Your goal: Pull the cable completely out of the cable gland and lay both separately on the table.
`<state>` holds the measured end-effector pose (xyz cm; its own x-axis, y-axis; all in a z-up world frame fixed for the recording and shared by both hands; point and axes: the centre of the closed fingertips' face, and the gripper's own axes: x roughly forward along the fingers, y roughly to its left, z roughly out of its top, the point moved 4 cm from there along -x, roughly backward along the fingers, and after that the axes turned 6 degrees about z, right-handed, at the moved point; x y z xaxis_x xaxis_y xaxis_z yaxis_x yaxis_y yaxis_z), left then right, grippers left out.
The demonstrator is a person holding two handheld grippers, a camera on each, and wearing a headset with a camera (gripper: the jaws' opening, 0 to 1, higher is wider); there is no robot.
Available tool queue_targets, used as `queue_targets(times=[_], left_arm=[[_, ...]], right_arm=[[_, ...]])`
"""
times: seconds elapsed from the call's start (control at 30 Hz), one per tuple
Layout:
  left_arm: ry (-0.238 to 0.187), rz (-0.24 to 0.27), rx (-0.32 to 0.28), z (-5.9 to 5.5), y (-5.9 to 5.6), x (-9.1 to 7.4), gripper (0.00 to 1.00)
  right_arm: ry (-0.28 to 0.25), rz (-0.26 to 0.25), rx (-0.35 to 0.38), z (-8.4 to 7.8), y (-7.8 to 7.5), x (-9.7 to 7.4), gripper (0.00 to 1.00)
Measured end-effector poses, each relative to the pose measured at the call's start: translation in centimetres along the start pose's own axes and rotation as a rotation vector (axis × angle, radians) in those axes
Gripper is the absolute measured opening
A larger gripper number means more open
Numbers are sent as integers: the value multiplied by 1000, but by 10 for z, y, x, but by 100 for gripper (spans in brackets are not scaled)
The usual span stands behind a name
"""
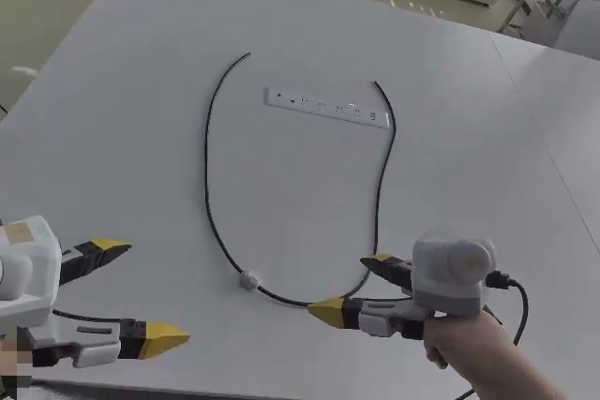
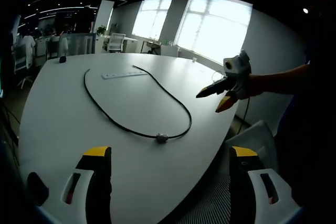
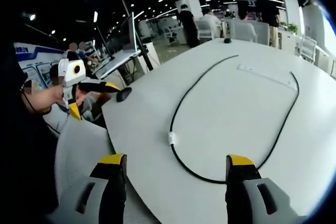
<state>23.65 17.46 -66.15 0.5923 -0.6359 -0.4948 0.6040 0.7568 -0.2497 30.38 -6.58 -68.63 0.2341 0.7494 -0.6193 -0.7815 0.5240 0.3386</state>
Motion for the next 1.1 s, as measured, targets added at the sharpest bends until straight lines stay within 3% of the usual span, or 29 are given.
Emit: queue_targets(times=[0.2,0.37,0.6,0.73,0.93,1.1], left_arm=[[25,2,-2,-8,-2,3,93],[60,-6,35,-14,-5,6,93],[59,-6,39,-14,-9,2,92],[62,-6,53,-16,-9,-1,91],[62,-5,49,-19,-7,-3,90],[62,-7,48,-20,-5,-4,89]], right_arm=[[80,14,-30,7,-8,17,67],[134,36,-42,11,-9,33,61],[247,47,-97,13,-9,64,53],[266,40,-113,19,-11,80,50],[344,57,-100,12,-12,101,38],[402,59,-106,5,-14,117,35]])
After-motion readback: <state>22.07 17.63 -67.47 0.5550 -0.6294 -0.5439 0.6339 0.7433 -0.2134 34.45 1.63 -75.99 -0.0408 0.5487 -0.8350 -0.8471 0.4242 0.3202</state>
